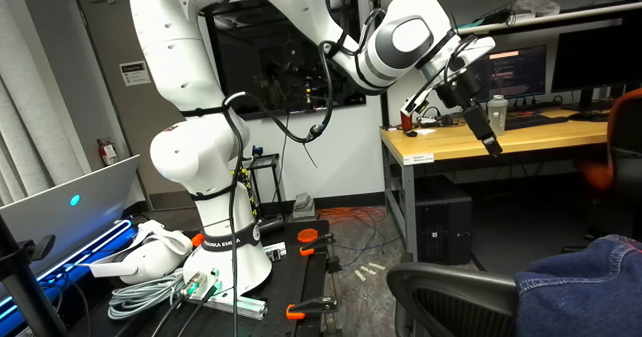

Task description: Pick the cloth on the back rest and put it on the chair

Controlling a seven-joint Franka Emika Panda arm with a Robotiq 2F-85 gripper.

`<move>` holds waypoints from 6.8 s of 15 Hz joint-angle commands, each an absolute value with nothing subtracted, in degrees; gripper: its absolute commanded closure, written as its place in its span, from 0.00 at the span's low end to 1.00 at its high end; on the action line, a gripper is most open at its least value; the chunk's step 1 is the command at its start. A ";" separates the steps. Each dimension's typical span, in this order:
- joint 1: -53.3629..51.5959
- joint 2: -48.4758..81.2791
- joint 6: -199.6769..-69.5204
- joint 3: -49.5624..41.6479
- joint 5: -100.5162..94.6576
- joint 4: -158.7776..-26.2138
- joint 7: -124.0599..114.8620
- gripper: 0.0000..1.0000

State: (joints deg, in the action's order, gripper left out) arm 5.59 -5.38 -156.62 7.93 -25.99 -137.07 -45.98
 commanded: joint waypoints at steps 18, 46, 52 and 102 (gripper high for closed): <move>13.92 -0.67 -154.49 5.28 -48.10 -136.42 -70.54 0.00; 8.10 17.19 -151.56 -7.23 -65.24 -120.34 -90.82 0.77; 7.30 13.42 -150.95 -6.30 -65.78 -115.76 -89.87 1.00; 6.05 -1.60 -153.30 7.08 -10.12 -121.67 -27.79 0.99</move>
State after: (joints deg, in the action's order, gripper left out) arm 8.68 5.90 -154.41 10.39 -19.34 -111.47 -38.97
